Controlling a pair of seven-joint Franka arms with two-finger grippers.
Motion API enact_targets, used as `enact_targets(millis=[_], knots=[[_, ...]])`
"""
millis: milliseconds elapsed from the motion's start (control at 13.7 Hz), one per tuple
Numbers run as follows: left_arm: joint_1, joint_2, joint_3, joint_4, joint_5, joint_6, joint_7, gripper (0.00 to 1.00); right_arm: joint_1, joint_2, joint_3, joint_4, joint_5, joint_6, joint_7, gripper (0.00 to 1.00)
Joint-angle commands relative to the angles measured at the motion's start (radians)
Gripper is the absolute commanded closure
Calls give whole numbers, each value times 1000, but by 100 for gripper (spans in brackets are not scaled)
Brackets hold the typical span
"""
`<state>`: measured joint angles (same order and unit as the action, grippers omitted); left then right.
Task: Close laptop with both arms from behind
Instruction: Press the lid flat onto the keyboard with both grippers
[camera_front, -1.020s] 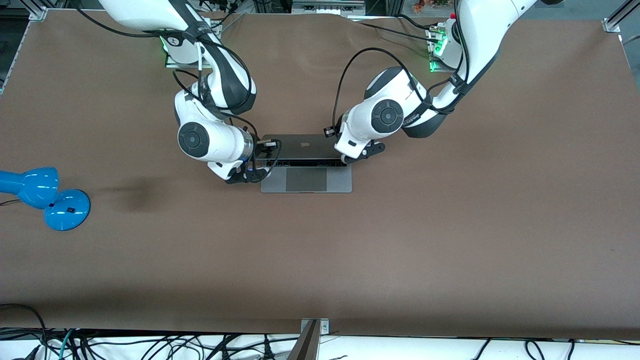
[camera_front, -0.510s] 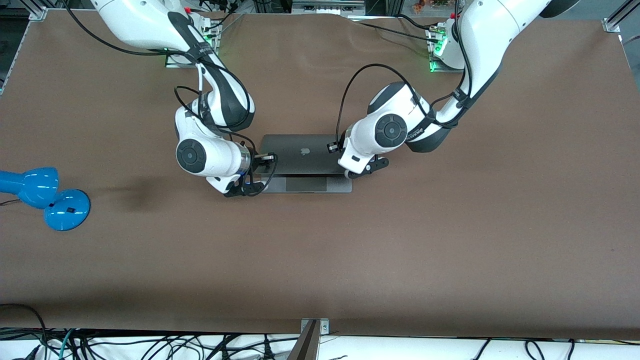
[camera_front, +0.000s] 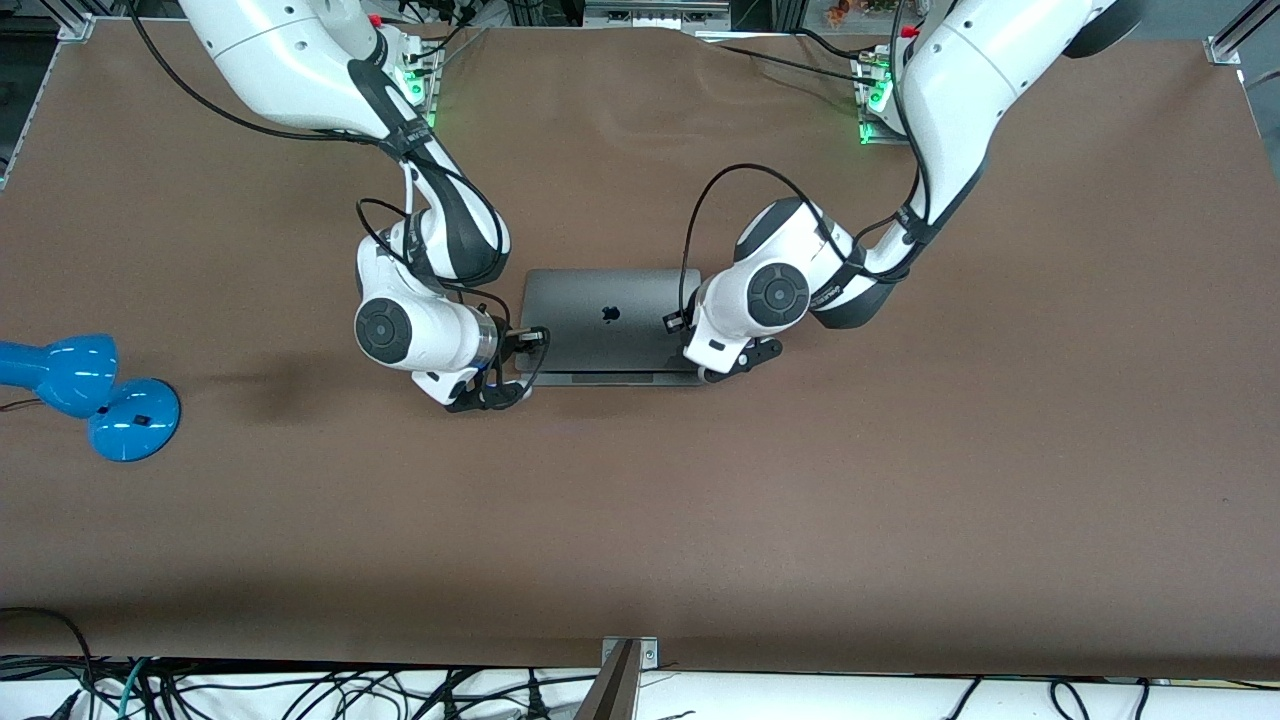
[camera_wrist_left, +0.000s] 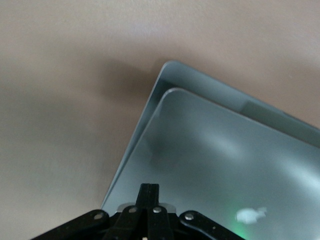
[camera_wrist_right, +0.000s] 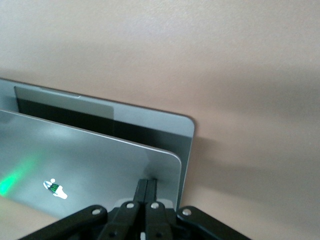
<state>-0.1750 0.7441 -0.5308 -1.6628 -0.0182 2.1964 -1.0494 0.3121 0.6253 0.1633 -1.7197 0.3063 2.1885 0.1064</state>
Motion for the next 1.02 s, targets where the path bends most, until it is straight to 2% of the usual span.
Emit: enact_targets(millis=[0, 291, 437, 801, 874, 947], knots=[[-70, 79, 57, 95, 29, 6, 2, 100, 16, 34, -11, 25, -10, 46, -11, 98], [-101, 132, 80, 153, 29, 17, 2, 100, 28, 80, -19, 45, -10, 89, -22, 98], [-104, 146, 84, 153, 29, 51, 0, 100, 38, 108, -30, 60, -10, 93, -34, 98], [-104, 156, 86, 153, 43, 57, 0, 100, 41, 108, -33, 65, -10, 93, -36, 98], [-104, 156, 86, 153, 43, 57, 0, 58, 41, 108, -33, 66, -10, 93, -36, 98], [-101, 153, 84, 155, 43, 56, -1, 29, 41, 106, -33, 66, -9, 93, -36, 95]])
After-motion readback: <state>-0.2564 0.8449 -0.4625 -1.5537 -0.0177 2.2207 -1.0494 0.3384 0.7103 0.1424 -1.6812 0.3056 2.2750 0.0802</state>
